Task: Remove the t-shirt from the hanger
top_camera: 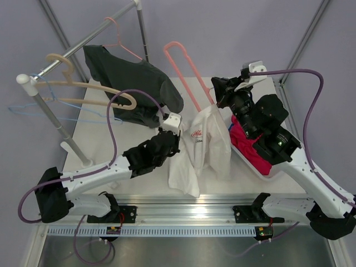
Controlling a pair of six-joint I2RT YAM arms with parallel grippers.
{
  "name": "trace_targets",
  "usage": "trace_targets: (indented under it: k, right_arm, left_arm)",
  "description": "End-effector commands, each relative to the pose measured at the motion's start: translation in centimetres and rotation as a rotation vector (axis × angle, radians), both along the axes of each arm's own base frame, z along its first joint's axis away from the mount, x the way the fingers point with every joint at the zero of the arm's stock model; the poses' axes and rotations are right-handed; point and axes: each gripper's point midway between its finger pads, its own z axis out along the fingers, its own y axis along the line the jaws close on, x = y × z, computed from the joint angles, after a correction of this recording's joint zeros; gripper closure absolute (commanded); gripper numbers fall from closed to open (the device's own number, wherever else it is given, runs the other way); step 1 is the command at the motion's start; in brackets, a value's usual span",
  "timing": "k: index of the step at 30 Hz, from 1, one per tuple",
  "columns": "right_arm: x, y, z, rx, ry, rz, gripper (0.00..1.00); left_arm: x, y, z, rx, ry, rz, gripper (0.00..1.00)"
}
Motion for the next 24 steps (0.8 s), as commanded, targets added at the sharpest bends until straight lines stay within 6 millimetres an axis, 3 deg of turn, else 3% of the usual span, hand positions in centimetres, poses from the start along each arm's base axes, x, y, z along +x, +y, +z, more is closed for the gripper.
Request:
trace_targets:
  k: [1,9,16,24]
  right_arm:
    - [-0.3,-2.5,6.4,0.183,-0.16,-0.084,1.0]
    - [0.2,-2.0,8.7,0.272,-0.227,-0.084,1.0]
    - [0.4,-0.7,8.0,0.31,-0.252,-0.032,1.0]
    - [0.3,-0.2,8.7,0.331,-0.306,-0.013,1.0]
  left_arm:
    - [1.8,-1.0,1.6,-0.102,-0.082,0.022,1.0]
    - [2.7,-2.5,-1.3,-0.07,-0.046,0.021,1.0]
    - [1.9,-2.4,-4.7,-0.094,0.01,0.019,1.0]
    - [1.5,-1.9,-7.8,-0.054,0.065,0.039,1.0]
